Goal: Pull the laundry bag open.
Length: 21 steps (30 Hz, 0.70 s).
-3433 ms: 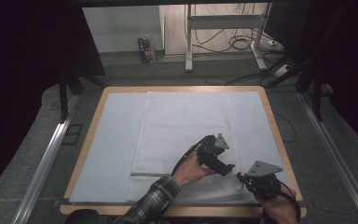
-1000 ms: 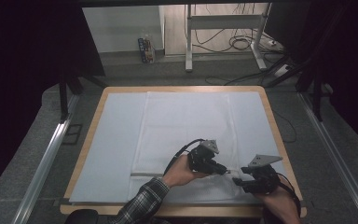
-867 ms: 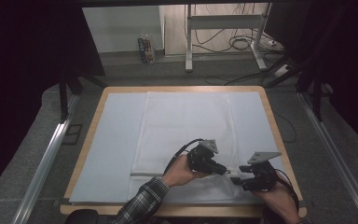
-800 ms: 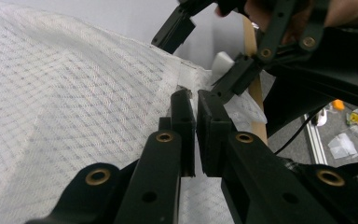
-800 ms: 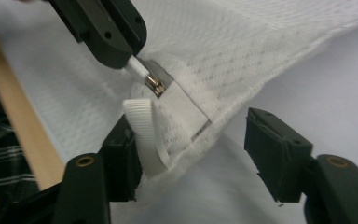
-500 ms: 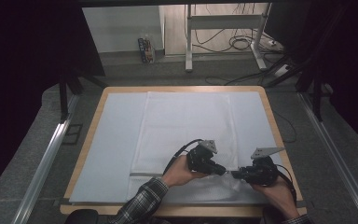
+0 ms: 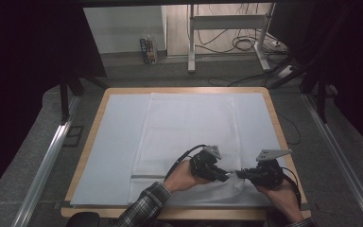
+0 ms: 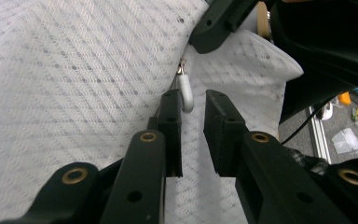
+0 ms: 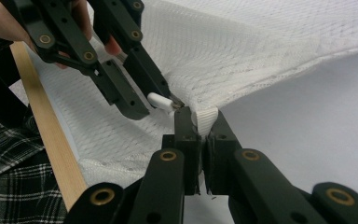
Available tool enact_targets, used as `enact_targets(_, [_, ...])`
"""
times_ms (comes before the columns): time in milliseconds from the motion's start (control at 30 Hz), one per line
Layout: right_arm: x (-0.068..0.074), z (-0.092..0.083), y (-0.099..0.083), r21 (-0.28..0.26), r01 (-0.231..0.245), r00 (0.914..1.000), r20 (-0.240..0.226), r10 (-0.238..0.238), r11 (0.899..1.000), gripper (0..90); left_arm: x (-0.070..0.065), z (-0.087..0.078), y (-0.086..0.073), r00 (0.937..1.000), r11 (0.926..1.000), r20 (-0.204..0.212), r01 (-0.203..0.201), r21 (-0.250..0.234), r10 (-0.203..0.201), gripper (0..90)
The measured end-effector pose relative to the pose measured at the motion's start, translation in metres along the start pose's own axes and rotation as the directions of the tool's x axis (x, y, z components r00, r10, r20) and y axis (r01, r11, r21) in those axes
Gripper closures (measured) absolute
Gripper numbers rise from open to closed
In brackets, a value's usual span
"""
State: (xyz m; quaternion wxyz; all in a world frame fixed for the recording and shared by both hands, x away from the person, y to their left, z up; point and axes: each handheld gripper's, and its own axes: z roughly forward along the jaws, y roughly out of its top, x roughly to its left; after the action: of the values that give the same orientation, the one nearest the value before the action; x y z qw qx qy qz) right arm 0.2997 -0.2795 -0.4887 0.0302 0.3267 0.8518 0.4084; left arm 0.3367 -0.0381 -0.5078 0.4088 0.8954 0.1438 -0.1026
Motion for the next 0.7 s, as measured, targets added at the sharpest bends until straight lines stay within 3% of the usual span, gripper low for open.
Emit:
enact_targets(100, [-0.0001, -0.0006, 0.0002, -0.007, -0.002, 1.0, 0.002, 0.002, 1.0, 84.7, -0.0012, 0.0021, 0.002, 0.9998, 1.0, -0.017, 0.005, -0.002, -0.005, 77.3])
enact_targets(233, [0.0001, -0.0017, 0.0001, -0.014, -0.007, 1.0, 0.002, 0.007, 1.0, 84.7, -0.0021, 0.0044, 0.0036, 0.9984, 0.9998, -0.056, 0.009, 0.016, -0.008, 85.1])
enact_targets(333, [0.0001, -0.0019, -0.0001, -0.016, -0.009, 1.0, 0.0, 0.009, 1.0, 84.7, -0.0008, 0.0033, 0.003, 0.9987, 0.9997, -0.046, 0.021, 0.014, -0.02, 86.5])
enact_targets(700, [-0.0005, -0.0018, -0.0001, -0.02, -0.023, 0.9997, 0.001, 0.023, 1.0, 84.6, -0.0021, 0.0054, 0.0022, 0.9973, 0.9999, -0.073, 0.008, 0.006, -0.008, 85.3])
